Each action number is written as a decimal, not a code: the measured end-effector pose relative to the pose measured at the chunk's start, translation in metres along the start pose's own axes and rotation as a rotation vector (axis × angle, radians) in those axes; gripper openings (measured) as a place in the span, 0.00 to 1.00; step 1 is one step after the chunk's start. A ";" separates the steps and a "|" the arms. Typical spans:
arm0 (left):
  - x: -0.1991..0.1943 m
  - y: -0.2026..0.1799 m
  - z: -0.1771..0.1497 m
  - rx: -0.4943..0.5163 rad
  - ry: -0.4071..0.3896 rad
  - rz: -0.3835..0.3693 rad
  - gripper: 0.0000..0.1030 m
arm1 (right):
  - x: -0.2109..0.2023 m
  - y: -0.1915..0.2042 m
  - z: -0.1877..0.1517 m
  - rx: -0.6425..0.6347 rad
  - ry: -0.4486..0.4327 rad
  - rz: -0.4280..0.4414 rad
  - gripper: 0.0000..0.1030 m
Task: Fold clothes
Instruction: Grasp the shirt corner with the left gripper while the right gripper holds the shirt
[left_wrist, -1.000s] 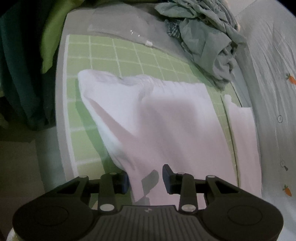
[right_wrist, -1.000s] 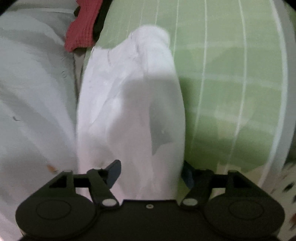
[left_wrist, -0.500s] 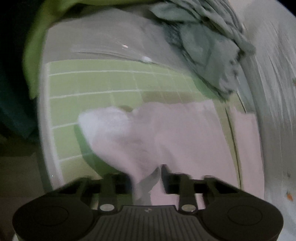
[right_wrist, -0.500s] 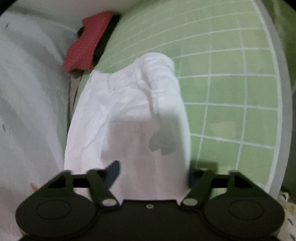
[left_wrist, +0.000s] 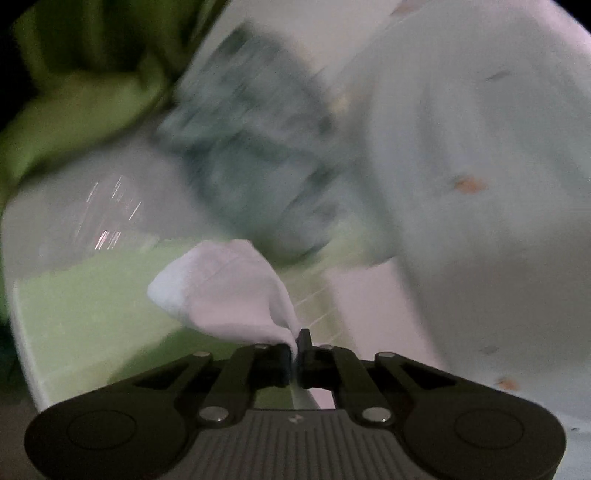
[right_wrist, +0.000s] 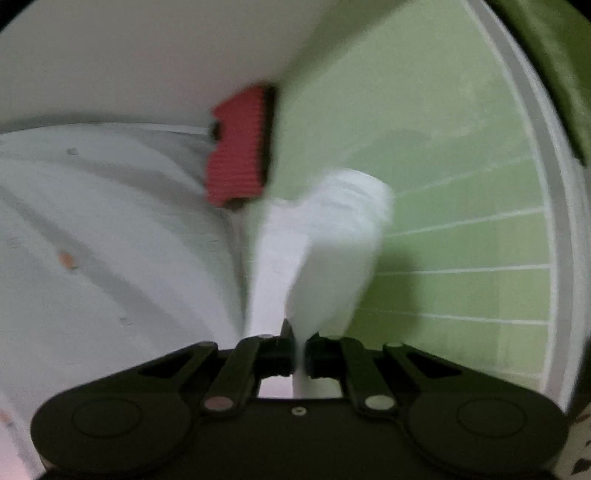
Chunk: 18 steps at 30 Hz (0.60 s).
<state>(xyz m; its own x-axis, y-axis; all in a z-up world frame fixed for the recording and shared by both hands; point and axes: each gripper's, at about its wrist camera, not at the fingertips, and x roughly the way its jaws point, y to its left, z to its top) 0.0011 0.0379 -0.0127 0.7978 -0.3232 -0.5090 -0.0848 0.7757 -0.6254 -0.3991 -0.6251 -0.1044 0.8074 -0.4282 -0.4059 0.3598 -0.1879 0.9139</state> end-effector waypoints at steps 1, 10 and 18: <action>-0.013 -0.014 0.008 0.017 -0.038 -0.035 0.03 | -0.006 0.010 0.000 0.029 0.013 0.046 0.06; 0.034 -0.063 0.004 0.085 -0.035 0.064 0.05 | -0.002 0.063 -0.001 -0.090 -0.022 0.072 0.06; 0.153 -0.115 0.017 0.080 0.075 0.075 0.04 | 0.058 0.062 -0.012 -0.052 -0.025 -0.082 0.06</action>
<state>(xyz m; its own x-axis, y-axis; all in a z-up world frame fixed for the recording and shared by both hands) 0.1436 -0.0915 -0.0087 0.7438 -0.3001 -0.5973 -0.0922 0.8389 -0.5364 -0.3245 -0.6507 -0.0712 0.7626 -0.4350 -0.4788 0.4486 -0.1777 0.8759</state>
